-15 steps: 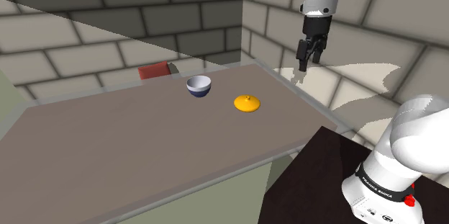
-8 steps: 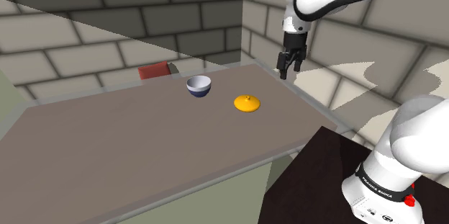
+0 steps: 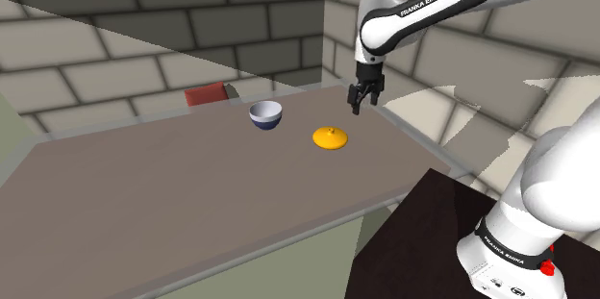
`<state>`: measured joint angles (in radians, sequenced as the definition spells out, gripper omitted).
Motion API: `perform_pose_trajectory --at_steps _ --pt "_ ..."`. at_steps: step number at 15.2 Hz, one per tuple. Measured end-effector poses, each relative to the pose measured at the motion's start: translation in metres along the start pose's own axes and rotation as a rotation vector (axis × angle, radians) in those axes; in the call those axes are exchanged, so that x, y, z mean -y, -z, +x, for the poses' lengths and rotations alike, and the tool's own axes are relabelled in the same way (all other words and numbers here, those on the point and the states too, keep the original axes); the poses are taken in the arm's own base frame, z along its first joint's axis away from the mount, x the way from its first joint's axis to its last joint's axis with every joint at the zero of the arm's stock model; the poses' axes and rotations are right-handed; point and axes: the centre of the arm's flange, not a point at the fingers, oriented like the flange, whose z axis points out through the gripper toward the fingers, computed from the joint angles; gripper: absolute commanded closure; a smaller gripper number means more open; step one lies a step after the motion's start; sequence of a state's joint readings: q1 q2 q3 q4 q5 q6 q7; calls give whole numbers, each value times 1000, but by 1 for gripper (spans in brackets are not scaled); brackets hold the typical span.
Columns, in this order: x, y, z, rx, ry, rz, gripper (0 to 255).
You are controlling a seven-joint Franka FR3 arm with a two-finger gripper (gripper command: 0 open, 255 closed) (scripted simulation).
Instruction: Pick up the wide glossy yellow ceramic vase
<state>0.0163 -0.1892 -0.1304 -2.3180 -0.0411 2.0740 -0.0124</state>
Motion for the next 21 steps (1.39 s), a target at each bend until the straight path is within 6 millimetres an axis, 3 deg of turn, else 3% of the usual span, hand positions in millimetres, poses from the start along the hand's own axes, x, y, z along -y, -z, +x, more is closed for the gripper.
perform_pose_trajectory --at_steps 16,18,21 --pt "-23 -121 164 -48 -47 -20 0" --pt "-28 -135 179 -52 -51 -21 0" --pt "-29 -151 185 -53 -52 -22 0"
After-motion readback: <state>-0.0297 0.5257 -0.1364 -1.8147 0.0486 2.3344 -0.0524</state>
